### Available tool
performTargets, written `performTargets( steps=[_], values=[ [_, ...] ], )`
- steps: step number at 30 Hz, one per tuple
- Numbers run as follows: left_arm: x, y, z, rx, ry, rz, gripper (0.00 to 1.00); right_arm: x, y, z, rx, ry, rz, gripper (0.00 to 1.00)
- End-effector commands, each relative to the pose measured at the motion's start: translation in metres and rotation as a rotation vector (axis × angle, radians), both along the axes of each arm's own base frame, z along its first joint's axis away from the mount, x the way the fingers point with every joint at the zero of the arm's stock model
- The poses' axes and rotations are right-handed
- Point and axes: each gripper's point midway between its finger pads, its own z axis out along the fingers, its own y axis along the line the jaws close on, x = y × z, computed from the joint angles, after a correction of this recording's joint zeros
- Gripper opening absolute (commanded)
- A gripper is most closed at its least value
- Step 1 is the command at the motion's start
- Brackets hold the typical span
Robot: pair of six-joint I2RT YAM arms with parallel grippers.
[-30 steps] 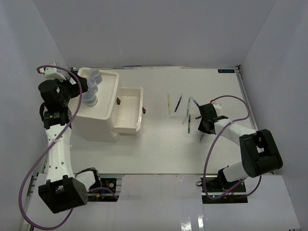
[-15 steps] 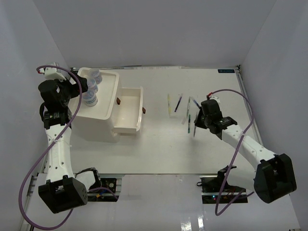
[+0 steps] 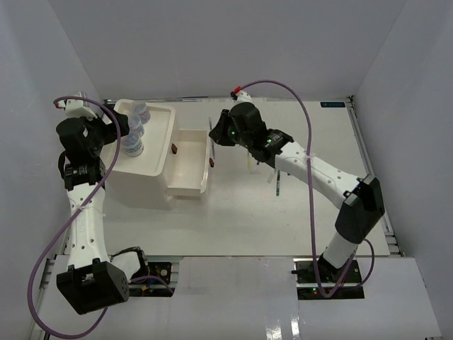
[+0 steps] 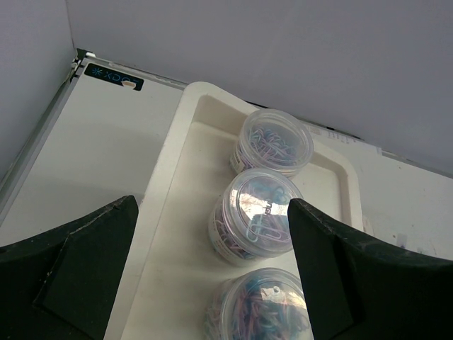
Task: Sort the stationery into containers
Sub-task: Pick up the pen from the center of the board, then place the pen in the drawer, then pick up the pen from the center of the board.
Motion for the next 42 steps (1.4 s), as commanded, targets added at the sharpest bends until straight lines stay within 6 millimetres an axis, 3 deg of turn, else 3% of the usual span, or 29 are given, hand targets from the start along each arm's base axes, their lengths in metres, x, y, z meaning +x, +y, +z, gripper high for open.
performTargets(
  steps=[1,2,3,7,9,14,17,21,26,27,32,35,42],
  values=[
    [-0.006,0.0,0.007,0.008,-0.025,0.005,0.98,0.011,0.042,0.025,0.078,-0.029,0.012,0.16],
    [-0.006,0.0,0.006,0.008,-0.022,0.005,0.98,0.014,0.048,0.024,0.081,-0.025,0.003,0.18],
    [-0.006,0.0,0.006,0.007,-0.023,0.003,0.98,0.015,0.058,0.01,0.067,-0.002,0.003,0.2],
    [-0.006,0.0,0.007,0.009,-0.022,0.006,0.98,0.019,0.075,0.0,0.074,0.018,0.001,0.28],
    [-0.006,0.0,0.007,0.009,-0.022,0.006,0.98,0.022,0.078,-0.014,0.047,0.038,-0.003,0.33],
    [-0.006,0.0,0.006,0.008,-0.019,0.003,0.98,0.028,0.063,-0.016,-0.038,-0.009,-0.04,0.53],
    [-0.005,-0.001,0.005,0.003,-0.017,-0.003,0.98,0.036,0.035,-0.011,-0.134,-0.087,-0.113,0.54],
    [-0.005,-0.001,0.006,0.001,-0.02,-0.002,0.98,0.054,-0.027,-0.013,-0.282,-0.143,-0.26,0.53],
    [-0.005,-0.002,0.006,0.0,-0.02,-0.007,0.98,0.073,-0.116,-0.063,-0.453,-0.041,-0.399,0.51],
    [-0.005,-0.002,0.006,-0.002,-0.019,-0.005,0.98,0.071,-0.13,-0.081,-0.482,-0.003,-0.408,0.5],
    [-0.005,-0.004,0.007,-0.007,-0.019,-0.012,0.98,0.077,-0.19,-0.129,-0.544,0.119,-0.496,0.48],
    [-0.006,-0.003,0.007,-0.005,-0.02,-0.008,0.98,0.082,-0.204,-0.152,-0.551,0.182,-0.501,0.46],
    [-0.005,-0.002,0.006,-0.004,-0.014,-0.005,0.98,0.102,-0.215,-0.186,-0.572,0.256,-0.506,0.42]
  ],
)
